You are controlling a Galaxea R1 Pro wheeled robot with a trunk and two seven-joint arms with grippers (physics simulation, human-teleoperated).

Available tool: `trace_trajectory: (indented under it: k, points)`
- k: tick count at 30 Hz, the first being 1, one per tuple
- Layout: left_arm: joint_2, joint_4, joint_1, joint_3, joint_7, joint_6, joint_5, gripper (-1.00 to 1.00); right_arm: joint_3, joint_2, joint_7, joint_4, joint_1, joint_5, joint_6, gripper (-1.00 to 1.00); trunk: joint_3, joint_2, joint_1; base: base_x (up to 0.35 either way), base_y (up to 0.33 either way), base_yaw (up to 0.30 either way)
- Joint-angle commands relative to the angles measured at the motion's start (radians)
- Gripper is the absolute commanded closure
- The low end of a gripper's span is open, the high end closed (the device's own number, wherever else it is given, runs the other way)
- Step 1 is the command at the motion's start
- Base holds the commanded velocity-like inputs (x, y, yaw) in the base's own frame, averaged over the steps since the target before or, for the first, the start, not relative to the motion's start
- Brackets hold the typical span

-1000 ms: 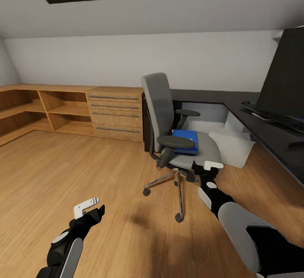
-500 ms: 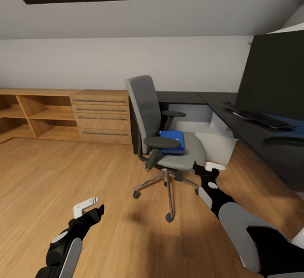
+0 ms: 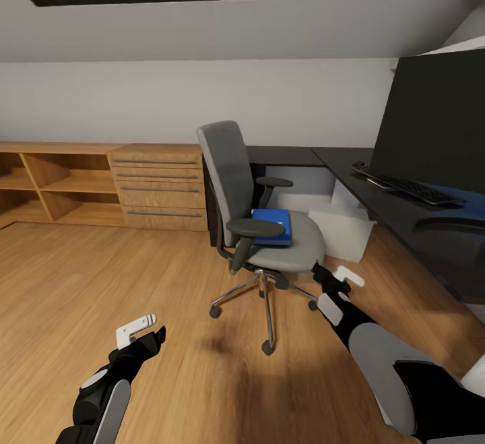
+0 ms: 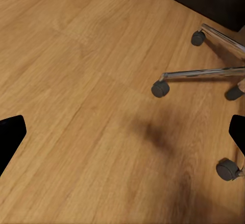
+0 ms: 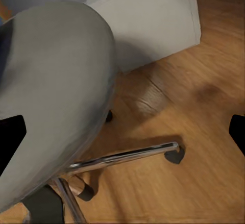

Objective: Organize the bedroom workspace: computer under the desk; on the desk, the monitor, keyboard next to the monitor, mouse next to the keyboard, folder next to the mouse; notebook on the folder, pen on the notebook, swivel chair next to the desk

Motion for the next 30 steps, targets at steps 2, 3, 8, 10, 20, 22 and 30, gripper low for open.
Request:
trace_trajectory:
  k: [2,3,8,10,20,22,30]
  points:
    - [-0.001,-0.001,-0.001,0.001,0.007,0.004,0.01,-1.0,-0.004,-0.002,0.003,-0.003,-0.001,-0.041,0.03,-1.0,-0.001,0.0,0.0,0.0,0.0,0.0]
    - [-0.001,-0.001,-0.001,0.001,0.007,0.004,0.01,-1.0,-0.004,-0.005,0.012,-0.004,-0.001,-0.06,0.043,-1.0,-0.001,0.0,0.0,0.0,0.0,0.0]
    - [-0.001,-0.001,-0.001,0.001,0.008,0.004,0.009,-1.0,-0.004,-0.021,0.07,-0.003,-0.001,-0.11,0.079,-1.0,-0.001,0.0,0.0,0.0,0.0,0.0]
    - [0.0,0.0,-0.001,0.001,0.008,0.004,0.009,-1.0,-0.004,-0.026,0.098,-0.003,-0.001,-0.122,0.096,-1.0,-0.001,0.0,0.0,0.0,0.0,0.0]
    - [0.001,0.001,-0.001,0.001,0.009,0.004,0.009,-1.0,-0.005,-0.032,0.131,-0.006,-0.001,-0.137,0.113,-1.0,-0.001,0.0,0.0,0.126,0.0,-0.023]
    - [0.001,0.001,-0.001,0.001,0.009,0.004,0.009,-1.0,-0.005,-0.032,0.131,-0.006,-0.001,-0.137,0.113,-1.0,-0.001,0.0,0.0,0.061,0.0,-0.091]
    - [0.001,0.005,-0.001,0.001,0.01,0.004,0.009,-1.0,-0.007,-0.033,0.129,-0.008,-0.001,-0.135,0.107,-1.0,0.0,0.0,0.0,0.008,0.0,-0.016]
